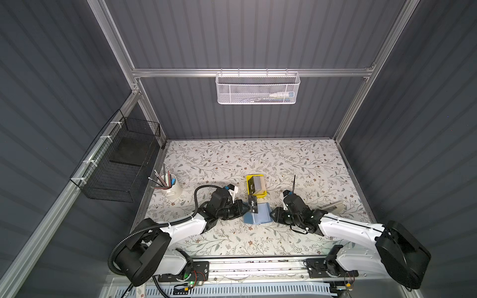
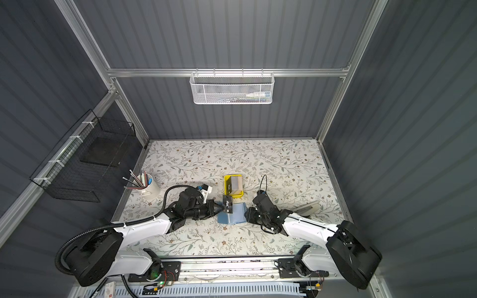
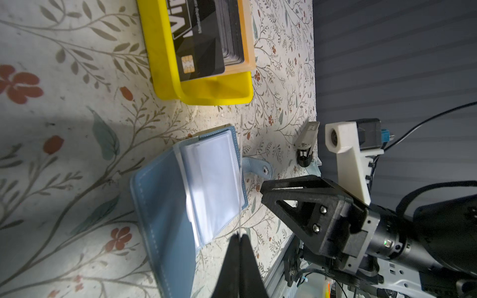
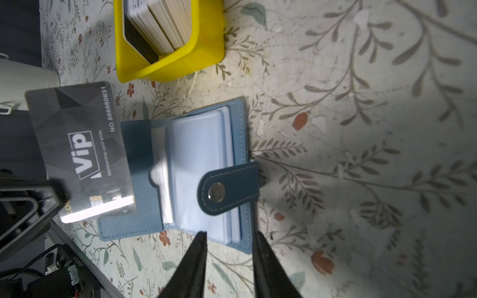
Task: Insert credit cards into a card holder
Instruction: Insert the credit card into the card slot.
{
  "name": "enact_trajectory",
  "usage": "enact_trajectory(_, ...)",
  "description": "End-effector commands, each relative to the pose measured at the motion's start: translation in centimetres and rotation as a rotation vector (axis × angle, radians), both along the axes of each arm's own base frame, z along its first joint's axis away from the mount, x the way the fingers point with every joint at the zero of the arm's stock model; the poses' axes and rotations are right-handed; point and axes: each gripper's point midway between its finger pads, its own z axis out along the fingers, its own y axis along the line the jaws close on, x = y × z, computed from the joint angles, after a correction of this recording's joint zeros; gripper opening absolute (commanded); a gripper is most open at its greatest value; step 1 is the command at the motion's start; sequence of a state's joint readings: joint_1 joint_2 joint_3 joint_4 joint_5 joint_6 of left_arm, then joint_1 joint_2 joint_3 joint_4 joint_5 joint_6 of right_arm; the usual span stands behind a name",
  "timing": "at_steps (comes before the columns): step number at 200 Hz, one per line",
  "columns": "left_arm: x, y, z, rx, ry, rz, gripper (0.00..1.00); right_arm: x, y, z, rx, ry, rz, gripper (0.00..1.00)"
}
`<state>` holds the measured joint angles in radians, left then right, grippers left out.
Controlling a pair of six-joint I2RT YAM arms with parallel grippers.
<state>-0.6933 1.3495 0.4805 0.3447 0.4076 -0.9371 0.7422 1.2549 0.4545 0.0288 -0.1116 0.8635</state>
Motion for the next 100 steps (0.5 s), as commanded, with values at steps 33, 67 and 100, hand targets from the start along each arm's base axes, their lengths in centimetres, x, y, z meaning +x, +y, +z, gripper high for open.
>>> enact_trajectory(33,-0.8,0.2,-0.6,-0.026,0.065,0.025,0.0,-0.3,0.3,-1.1,0.005,0.028,0.014,0.26)
enact_trajectory(67,-1.4,0.7,-1.1,-0.005,0.08,0.033,0.0,-0.4,0.2,-1.6,-0.002,0.035,0.016,0.23)
enact_trajectory(100,-1.6,0.7,-1.1,-0.001,0.089,0.025,0.0,-0.6,-0.1,-2.1,-0.018,0.041,0.018,0.21)
